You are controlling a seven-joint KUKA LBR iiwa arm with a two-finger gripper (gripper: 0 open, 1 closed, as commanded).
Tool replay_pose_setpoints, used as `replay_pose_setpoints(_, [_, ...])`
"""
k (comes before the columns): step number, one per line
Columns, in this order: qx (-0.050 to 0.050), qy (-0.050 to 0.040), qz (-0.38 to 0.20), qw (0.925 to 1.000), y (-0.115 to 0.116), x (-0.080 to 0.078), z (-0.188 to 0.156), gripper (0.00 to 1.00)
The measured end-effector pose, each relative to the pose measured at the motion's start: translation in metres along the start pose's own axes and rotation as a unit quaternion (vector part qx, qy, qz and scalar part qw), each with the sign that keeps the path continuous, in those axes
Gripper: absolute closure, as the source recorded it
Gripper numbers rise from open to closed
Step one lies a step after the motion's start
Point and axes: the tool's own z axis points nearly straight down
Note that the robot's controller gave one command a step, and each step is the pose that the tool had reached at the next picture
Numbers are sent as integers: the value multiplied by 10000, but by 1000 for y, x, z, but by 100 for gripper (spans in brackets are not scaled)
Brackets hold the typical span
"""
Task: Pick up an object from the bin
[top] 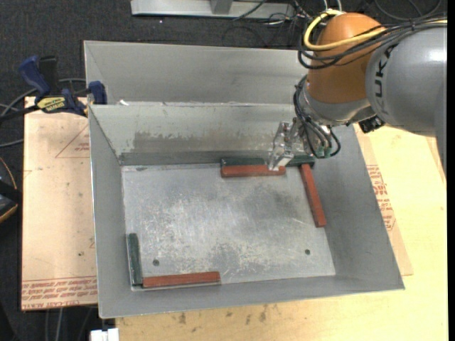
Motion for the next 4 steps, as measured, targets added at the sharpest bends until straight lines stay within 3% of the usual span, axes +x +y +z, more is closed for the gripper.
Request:
replay_pose_setpoints(1, [2, 0, -2, 10000, 0, 0, 0, 0])
replay_pose_setpoints(2, [3, 0, -2, 10000, 0, 0, 0, 0])
replay_pose_setpoints(3, [4, -33, -285, 9996, 9, 0, 46, 0])
replay_pose_setpoints(4, [-15, -80, -210, 9997, -9, -2, 86, 100])
